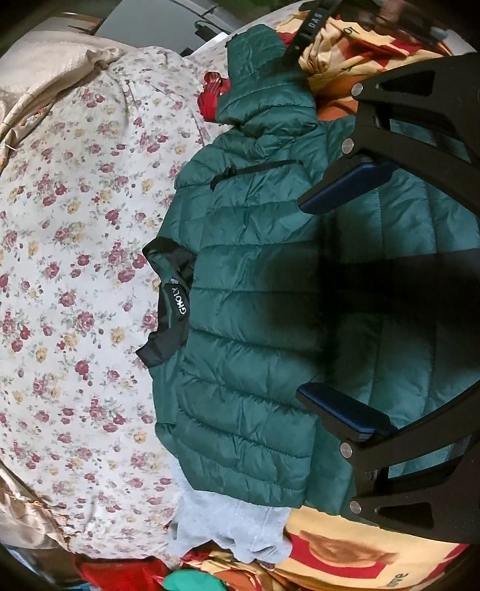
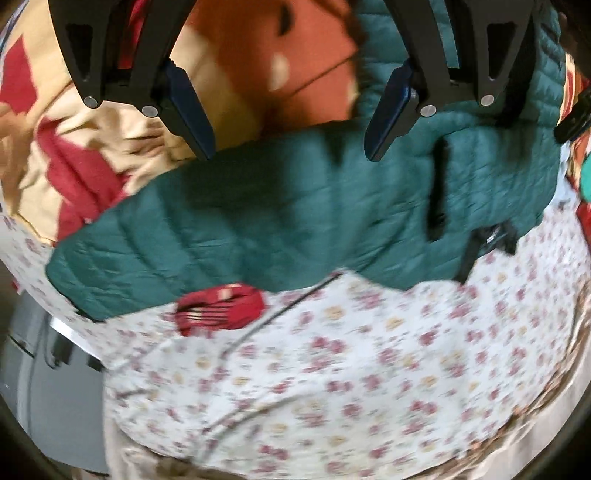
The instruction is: Fold large clothes
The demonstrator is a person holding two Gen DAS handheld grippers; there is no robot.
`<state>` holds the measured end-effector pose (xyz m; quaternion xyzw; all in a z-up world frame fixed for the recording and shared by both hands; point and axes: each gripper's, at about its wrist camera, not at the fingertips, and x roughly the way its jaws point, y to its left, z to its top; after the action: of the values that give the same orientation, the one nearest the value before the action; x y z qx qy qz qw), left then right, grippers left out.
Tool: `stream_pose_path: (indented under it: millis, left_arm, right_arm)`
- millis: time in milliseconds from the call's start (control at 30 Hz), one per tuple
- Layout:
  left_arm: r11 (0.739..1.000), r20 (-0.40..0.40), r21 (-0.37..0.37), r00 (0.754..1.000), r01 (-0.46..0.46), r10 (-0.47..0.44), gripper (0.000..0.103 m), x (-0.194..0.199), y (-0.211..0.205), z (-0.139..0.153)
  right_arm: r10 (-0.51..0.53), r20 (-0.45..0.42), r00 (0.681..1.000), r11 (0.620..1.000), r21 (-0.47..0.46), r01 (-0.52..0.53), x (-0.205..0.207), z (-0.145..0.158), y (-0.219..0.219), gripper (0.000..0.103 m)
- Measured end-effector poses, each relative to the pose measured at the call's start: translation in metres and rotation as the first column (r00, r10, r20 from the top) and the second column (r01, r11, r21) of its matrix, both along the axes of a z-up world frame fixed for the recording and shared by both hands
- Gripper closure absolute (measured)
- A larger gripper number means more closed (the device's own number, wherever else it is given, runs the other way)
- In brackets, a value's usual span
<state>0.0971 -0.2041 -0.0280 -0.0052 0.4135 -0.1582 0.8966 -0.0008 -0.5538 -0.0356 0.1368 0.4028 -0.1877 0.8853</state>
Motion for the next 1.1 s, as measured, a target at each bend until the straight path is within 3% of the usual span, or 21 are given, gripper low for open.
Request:
stream_pose_path:
  millis: [267,533,1000,1033,1067,1100]
  left_arm:
    - [0.999,-0.005,-0.031,0.999,-0.036,0.036,0.010,0.010,0.009,-0.001]
    - [0.996,-0.032,-0.038,0.997,-0.075,0.074,0.010,0.023,0.022,-0.010]
    - [0.992,-0.039,0.019,0.991,-0.128,0.129,0.010,0.041,0.038,-0.029]
    - [0.991,-0.042,0.020,0.990,-0.132,0.133,0.010,0.042,0.040,-0.030]
    - [0.990,-0.046,0.020,0.989,-0.139,0.140,0.010,0.044,0.043,-0.031]
    - [0.989,-0.048,0.019,0.988,-0.144,0.145,0.010,0.045,0.044,-0.032]
  right_arm:
    - [-0.168,0.027,0.985,0.983,0.074,0.165,-0.018,-0.004,-0.076,0.022]
    - [-0.327,0.059,0.943,0.936,0.157,0.315,-0.030,-0.007,-0.143,0.022]
    - [-0.344,0.107,0.933,0.936,0.117,0.332,-0.001,-0.015,-0.181,0.022]
    - [-0.338,0.111,0.935,0.939,0.110,0.326,0.001,-0.015,-0.181,0.026]
    - [-0.329,0.118,0.937,0.942,0.108,0.317,0.002,-0.015,-0.181,0.041]
    - [-0.327,0.118,0.938,0.943,0.105,0.315,0.003,-0.015,-0.181,0.047]
